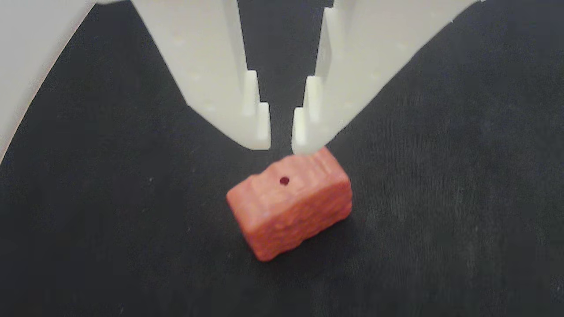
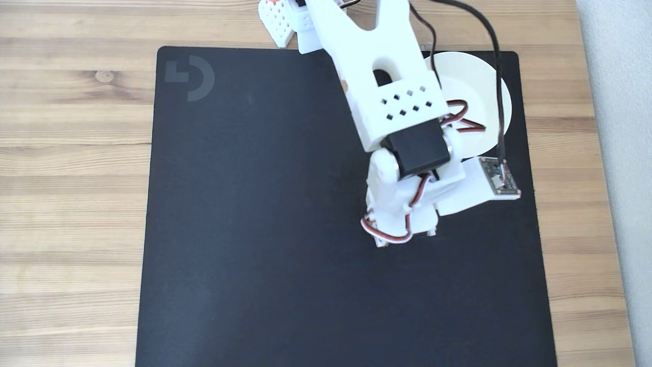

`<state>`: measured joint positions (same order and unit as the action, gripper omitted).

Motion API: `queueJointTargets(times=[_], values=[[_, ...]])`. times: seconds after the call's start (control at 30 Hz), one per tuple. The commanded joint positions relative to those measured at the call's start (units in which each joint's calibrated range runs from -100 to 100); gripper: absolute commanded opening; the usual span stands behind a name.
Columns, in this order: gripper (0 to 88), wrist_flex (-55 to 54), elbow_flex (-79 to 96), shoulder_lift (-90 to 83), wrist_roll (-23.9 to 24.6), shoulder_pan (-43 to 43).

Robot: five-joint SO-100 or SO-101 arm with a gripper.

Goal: Pick up the toy and place it on the plate

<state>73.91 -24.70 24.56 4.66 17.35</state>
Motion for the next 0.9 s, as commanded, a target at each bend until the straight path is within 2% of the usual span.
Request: queueJointTargets(times=[0.0,0.07,0.13,0.17,0.2,0.87], values=[[3.0,0.35,-2.56,-1.26,0.19,-0.25],[11.5,2.38,-2.65,-1.26,0.19,-0.33],[22.6,3.9,-2.65,-1.26,-0.17,-0.75],[30.9,5.34,-2.65,-1.26,-0.27,-1.17],[33.7,6.27,-2.65,-1.26,-0.33,-1.33],[33.7,6.27,-2.65,-0.43,0.25,-0.67]])
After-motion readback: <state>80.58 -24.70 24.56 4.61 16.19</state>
